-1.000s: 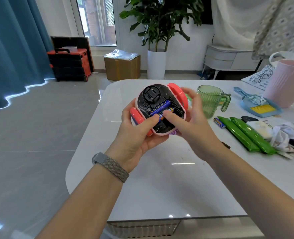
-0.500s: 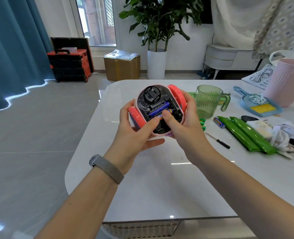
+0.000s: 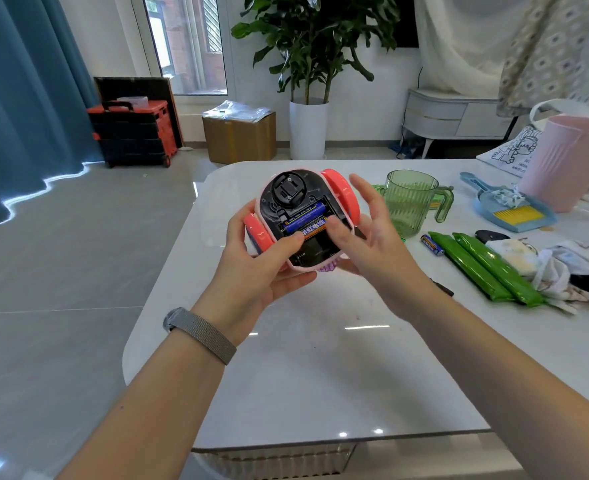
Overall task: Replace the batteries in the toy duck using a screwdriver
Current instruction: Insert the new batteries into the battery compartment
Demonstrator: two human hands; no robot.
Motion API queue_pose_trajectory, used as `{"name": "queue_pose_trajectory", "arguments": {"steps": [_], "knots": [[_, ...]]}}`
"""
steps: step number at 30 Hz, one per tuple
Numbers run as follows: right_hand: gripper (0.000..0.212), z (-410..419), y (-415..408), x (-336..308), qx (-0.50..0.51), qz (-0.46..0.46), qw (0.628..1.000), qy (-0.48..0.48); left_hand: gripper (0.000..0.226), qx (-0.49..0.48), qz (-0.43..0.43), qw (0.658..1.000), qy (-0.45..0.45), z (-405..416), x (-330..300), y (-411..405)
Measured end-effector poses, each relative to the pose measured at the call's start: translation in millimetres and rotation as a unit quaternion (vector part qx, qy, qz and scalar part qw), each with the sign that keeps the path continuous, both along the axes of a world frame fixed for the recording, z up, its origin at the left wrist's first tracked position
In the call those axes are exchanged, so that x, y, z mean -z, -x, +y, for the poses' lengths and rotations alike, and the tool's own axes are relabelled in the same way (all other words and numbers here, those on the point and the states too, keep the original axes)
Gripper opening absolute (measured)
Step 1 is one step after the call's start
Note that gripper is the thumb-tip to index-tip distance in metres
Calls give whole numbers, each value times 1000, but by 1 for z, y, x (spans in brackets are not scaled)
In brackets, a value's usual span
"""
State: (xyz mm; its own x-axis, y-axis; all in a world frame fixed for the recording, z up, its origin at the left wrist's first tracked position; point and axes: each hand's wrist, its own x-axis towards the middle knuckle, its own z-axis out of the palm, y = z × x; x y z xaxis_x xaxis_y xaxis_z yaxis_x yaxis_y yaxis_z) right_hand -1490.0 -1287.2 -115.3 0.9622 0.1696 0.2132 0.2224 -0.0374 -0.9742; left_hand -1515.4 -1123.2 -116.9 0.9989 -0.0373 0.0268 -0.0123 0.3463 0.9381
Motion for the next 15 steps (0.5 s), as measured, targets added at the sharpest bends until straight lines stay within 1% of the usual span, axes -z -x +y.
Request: {"name": "queue_pose_trajectory", "arguments": {"steps": [1,2,3,5,7,8,10,12,13,15], "knots": [[51,-6,-2,-1,17,-1,1000,22,62,6,4,1000,7,2,-1,0],[43,-13,-6,-1,59,-14,997,54,61,11,10,1000,11,3,-2,0],[37,-21,-10,0,118,-42,986,109,60,14,17,1000,11,3,-3,0],[35,-42,-20,7,230,-111,936,243,55,19,28,999,6,2,-4,2],[33,-66,-30,17,296,-132,891,319,50,27,42,999,3,1,-4,3],[30,-78,-36,23,319,-119,870,356,49,32,48,998,4,0,-4,4],[32,-97,-46,35,342,-51,821,454,48,38,56,998,7,-1,-5,5],[37,-107,-52,42,322,34,775,542,45,39,62,997,6,-1,-5,6],[40,-109,-54,43,308,61,763,566,45,39,64,997,2,-2,-6,7],[42,-111,-60,45,291,82,756,581,51,38,66,997,-7,-3,-6,9]]}}
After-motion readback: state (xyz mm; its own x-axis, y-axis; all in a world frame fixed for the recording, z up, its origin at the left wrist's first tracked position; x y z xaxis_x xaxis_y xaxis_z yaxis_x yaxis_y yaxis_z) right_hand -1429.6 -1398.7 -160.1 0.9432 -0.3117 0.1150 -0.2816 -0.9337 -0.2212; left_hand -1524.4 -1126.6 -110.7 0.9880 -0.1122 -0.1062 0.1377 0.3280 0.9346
